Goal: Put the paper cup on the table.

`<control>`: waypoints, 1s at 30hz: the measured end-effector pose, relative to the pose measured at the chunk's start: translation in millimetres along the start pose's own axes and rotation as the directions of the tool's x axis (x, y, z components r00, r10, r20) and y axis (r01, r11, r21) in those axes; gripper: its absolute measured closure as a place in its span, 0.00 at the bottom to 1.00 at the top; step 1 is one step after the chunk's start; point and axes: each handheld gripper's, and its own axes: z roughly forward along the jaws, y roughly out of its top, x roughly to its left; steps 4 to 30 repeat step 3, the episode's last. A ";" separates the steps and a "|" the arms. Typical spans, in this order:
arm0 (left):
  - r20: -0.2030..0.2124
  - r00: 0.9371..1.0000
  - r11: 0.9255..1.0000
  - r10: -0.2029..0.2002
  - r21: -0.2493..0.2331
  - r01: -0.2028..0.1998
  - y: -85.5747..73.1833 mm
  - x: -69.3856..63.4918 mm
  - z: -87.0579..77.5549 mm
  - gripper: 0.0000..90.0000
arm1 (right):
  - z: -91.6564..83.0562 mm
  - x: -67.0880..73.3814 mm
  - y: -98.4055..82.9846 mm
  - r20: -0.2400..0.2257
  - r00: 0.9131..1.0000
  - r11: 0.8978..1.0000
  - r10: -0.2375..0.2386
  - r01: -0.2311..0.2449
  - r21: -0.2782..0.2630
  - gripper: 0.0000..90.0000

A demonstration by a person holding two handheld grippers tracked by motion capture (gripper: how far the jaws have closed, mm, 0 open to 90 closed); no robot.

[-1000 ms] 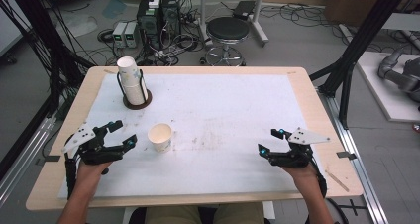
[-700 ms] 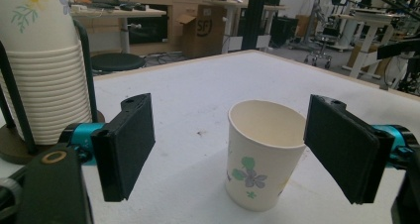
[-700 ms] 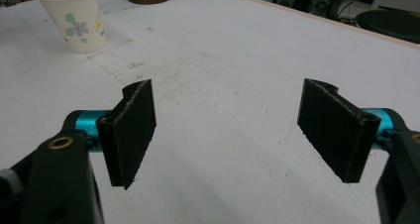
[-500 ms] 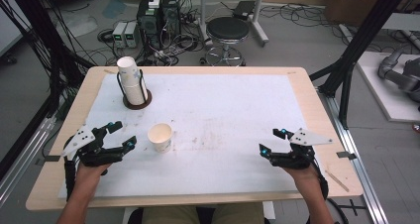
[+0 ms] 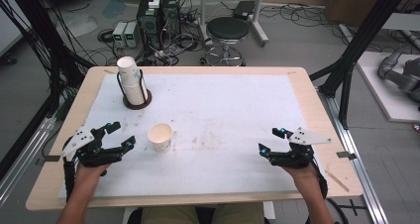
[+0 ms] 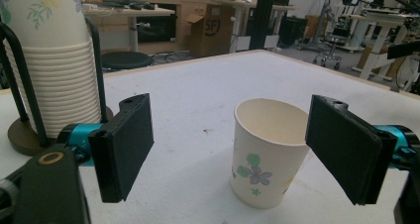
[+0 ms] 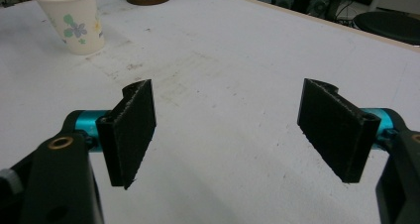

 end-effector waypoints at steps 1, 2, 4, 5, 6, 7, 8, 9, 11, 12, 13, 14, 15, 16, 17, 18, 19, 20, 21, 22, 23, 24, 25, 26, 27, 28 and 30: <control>-0.002 1.000 1.000 -0.001 0.002 0.001 -0.2 0.5 0.1 0.21 | 0.4 -0.6 -0.1 -0.001 1.000 1.000 0.001 -0.001 -0.001 0.26; -0.002 1.000 1.000 -0.003 0.001 0.003 -0.6 1.2 0.7 0.21 | 0.7 -1.2 -0.4 -0.002 1.000 1.000 0.003 -0.003 0.000 0.26; -0.004 1.000 1.000 -0.002 0.005 0.002 -0.8 1.7 1.1 0.21 | 1.0 -2.0 -0.7 -0.004 1.000 1.000 0.002 -0.002 0.002 0.26; -0.004 1.000 1.000 -0.002 0.005 0.002 -0.8 1.7 1.1 0.21 | 1.0 -2.0 -0.7 -0.004 1.000 1.000 0.002 -0.002 0.002 0.26; -0.004 1.000 1.000 -0.002 0.005 0.002 -0.8 1.7 1.1 0.21 | 1.0 -2.0 -0.7 -0.004 1.000 1.000 0.002 -0.002 0.002 0.26; -0.004 1.000 1.000 -0.002 0.005 0.002 -0.8 1.7 1.1 0.21 | 1.0 -2.0 -0.7 -0.004 1.000 1.000 0.002 -0.002 0.002 0.26; -0.004 1.000 1.000 -0.002 0.005 0.002 -0.8 1.7 1.1 0.21 | 1.0 -2.0 -0.7 -0.004 1.000 1.000 0.002 -0.002 0.002 0.26; -0.004 1.000 1.000 -0.002 0.005 0.002 -0.8 1.7 1.1 0.21 | 1.0 -2.0 -0.7 -0.004 1.000 1.000 0.002 -0.002 0.002 0.26; -0.004 1.000 1.000 -0.002 0.005 0.002 -0.8 1.7 1.1 0.21 | 1.0 -2.0 -0.7 -0.004 1.000 1.000 0.002 -0.002 0.002 0.26; -0.004 1.000 1.000 -0.002 0.005 0.002 -0.8 1.7 1.1 0.21 | 1.0 -2.0 -0.7 -0.004 1.000 1.000 0.002 -0.002 0.002 0.26; -0.004 1.000 1.000 -0.002 0.005 0.002 -0.8 1.7 1.1 0.21 | 1.0 -2.0 -0.7 -0.004 1.000 1.000 0.002 -0.002 0.002 0.26; -0.004 1.000 1.000 -0.002 0.005 0.002 -0.8 1.7 1.1 0.21 | 1.0 -2.0 -0.7 -0.004 1.000 1.000 0.002 -0.002 0.002 0.26; -0.004 1.000 1.000 -0.002 0.005 0.002 -0.8 1.7 1.1 0.21 | 1.0 -2.0 -0.7 -0.004 1.000 1.000 0.002 -0.002 0.002 0.26; -0.004 1.000 1.000 -0.002 0.005 0.002 -0.8 1.7 1.1 0.21 | 1.0 -2.0 -0.7 -0.004 1.000 1.000 0.002 -0.002 0.002 0.26; -0.004 1.000 1.000 -0.002 0.005 0.002 -0.8 1.7 1.1 0.21 | 1.0 -2.0 -0.7 -0.004 1.000 1.000 0.002 -0.002 0.002 0.26; -0.004 1.000 1.000 -0.002 0.005 0.002 -0.8 1.7 1.1 0.21 | 1.0 -2.0 -0.7 -0.004 1.000 1.000 0.002 -0.002 0.002 0.26; -0.004 1.000 1.000 -0.002 0.005 0.002 -0.8 1.7 1.1 0.21 | 1.0 -2.0 -0.7 -0.004 1.000 1.000 0.002 -0.002 0.002 0.26; -0.004 1.000 1.000 -0.002 0.005 0.002 -0.8 1.7 1.1 0.21 | 1.0 -2.0 -0.7 -0.004 1.000 1.000 0.002 -0.002 0.002 0.26; -0.004 1.000 1.000 -0.002 0.005 0.002 -0.8 1.7 1.1 0.21 | 1.0 -2.0 -0.7 -0.004 1.000 1.000 0.002 -0.002 0.002 0.26; -0.004 1.000 1.000 -0.002 0.005 0.002 -0.8 1.7 1.1 0.21 | 1.0 -2.0 -0.7 -0.004 1.000 1.000 0.002 -0.002 0.002 0.26; -0.004 1.000 1.000 -0.002 0.005 0.002 -0.8 1.7 1.1 0.21 | 1.0 -2.0 -0.7 -0.004 1.000 1.000 0.002 -0.002 0.002 0.26; -0.004 1.000 1.000 -0.002 0.005 0.002 -0.8 1.7 1.1 0.21 | 1.0 -2.0 -0.7 -0.004 1.000 1.000 0.002 -0.002 0.002 0.26; -0.004 1.000 1.000 -0.002 0.005 0.002 -0.8 1.7 1.1 0.21 | 1.0 -2.0 -0.7 -0.004 1.000 1.000 0.002 -0.002 0.002 0.26; -0.004 1.000 1.000 -0.002 0.005 0.002 -0.8 1.7 1.1 0.21 | 1.0 -2.0 -0.7 -0.004 1.000 1.000 0.002 -0.002 0.002 0.26; -0.004 1.000 1.000 -0.002 0.005 0.002 -0.8 1.7 1.1 0.21 | 1.0 -2.0 -0.7 -0.004 1.000 1.000 0.002 -0.002 0.002 0.26; -0.004 1.000 1.000 -0.002 0.005 0.002 -0.8 1.7 1.1 0.21 | 1.0 -2.0 -0.7 -0.004 1.000 1.000 0.002 -0.002 0.002 0.26; -0.004 1.000 1.000 -0.002 0.005 0.002 -0.8 1.7 1.1 0.21 | 1.0 -2.0 -0.7 -0.004 1.000 1.000 0.002 -0.002 0.002 0.26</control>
